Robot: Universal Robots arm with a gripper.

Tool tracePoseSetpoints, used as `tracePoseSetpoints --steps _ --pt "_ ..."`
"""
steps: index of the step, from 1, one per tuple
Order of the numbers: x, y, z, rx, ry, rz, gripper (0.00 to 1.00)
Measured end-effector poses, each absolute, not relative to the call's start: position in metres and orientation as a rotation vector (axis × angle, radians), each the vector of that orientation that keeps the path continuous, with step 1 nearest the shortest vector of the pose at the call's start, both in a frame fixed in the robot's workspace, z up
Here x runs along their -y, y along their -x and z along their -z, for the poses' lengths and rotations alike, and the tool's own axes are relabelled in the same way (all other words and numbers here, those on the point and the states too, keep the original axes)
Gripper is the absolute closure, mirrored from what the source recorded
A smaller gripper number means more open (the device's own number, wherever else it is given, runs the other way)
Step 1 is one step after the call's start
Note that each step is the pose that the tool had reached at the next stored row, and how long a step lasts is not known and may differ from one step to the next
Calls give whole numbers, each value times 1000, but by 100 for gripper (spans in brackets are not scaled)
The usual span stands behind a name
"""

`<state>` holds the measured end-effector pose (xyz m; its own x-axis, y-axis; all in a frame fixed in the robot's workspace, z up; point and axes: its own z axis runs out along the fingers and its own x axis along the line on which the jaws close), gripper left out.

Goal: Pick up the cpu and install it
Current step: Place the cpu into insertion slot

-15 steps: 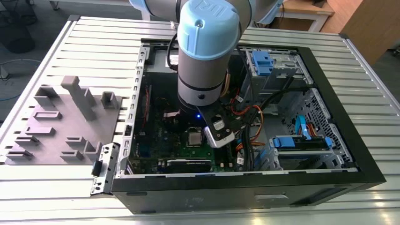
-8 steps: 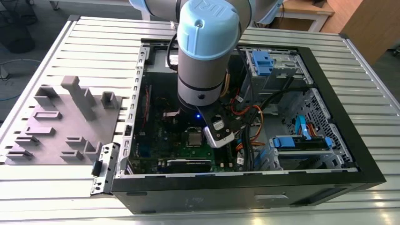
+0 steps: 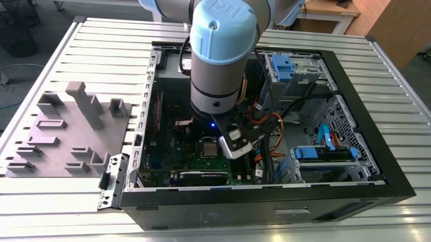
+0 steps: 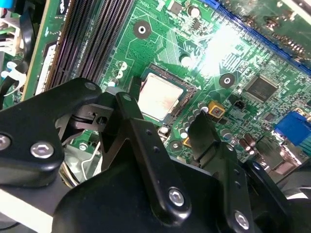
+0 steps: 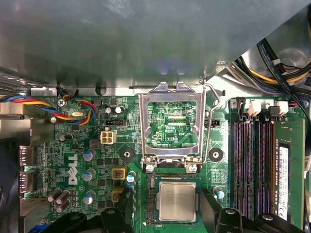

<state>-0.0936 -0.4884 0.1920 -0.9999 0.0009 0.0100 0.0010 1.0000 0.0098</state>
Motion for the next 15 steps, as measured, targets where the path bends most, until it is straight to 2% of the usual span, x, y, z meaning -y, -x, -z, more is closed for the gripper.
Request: tracePoseSetpoints --steps 15 --pt "489 85 -193 3130 2 16 34"
